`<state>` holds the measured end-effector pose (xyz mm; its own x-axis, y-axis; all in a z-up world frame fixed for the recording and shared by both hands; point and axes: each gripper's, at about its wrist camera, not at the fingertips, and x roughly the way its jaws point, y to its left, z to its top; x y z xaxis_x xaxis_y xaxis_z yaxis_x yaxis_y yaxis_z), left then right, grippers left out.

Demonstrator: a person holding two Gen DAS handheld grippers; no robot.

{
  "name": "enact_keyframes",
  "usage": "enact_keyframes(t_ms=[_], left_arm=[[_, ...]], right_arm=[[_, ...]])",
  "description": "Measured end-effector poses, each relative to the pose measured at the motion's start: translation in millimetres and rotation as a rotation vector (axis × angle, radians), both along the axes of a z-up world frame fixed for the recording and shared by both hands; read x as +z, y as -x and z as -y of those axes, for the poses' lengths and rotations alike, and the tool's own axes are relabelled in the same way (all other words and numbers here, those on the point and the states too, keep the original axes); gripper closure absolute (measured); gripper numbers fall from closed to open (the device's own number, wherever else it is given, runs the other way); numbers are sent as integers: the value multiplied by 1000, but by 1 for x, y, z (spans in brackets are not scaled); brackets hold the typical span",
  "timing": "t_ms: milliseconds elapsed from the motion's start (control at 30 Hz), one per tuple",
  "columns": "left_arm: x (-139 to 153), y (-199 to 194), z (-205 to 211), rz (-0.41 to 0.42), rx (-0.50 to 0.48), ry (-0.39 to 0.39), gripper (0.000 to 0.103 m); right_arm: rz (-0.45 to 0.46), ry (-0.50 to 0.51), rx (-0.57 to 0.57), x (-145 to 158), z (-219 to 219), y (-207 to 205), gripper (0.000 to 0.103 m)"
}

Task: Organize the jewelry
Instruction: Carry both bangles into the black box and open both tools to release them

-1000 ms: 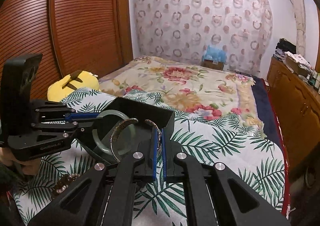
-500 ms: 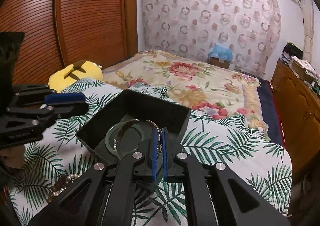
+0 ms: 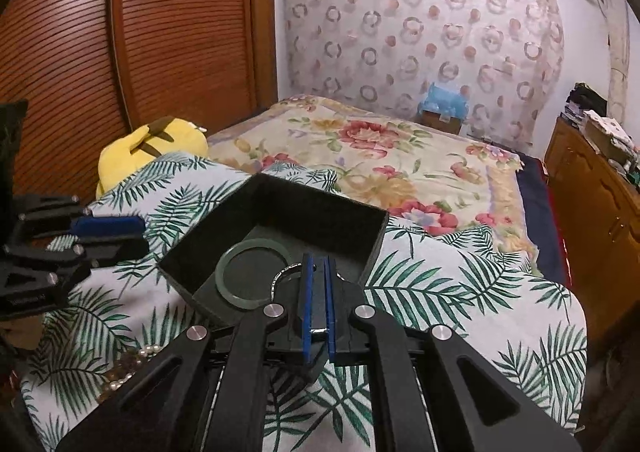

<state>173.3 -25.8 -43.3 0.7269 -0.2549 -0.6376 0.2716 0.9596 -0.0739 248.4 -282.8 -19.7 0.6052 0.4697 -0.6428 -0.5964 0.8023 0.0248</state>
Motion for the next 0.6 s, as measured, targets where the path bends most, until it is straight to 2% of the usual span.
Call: enact_keyframes(t_ms=[367, 600], left_arm=[[-6, 37, 4, -8, -16, 5, 84], [-13, 65, 3, -24, -15, 10, 84]], right_arm=[[4, -9, -20, 8, 20, 44, 97], [-40, 10, -31, -6, 32, 75, 96]])
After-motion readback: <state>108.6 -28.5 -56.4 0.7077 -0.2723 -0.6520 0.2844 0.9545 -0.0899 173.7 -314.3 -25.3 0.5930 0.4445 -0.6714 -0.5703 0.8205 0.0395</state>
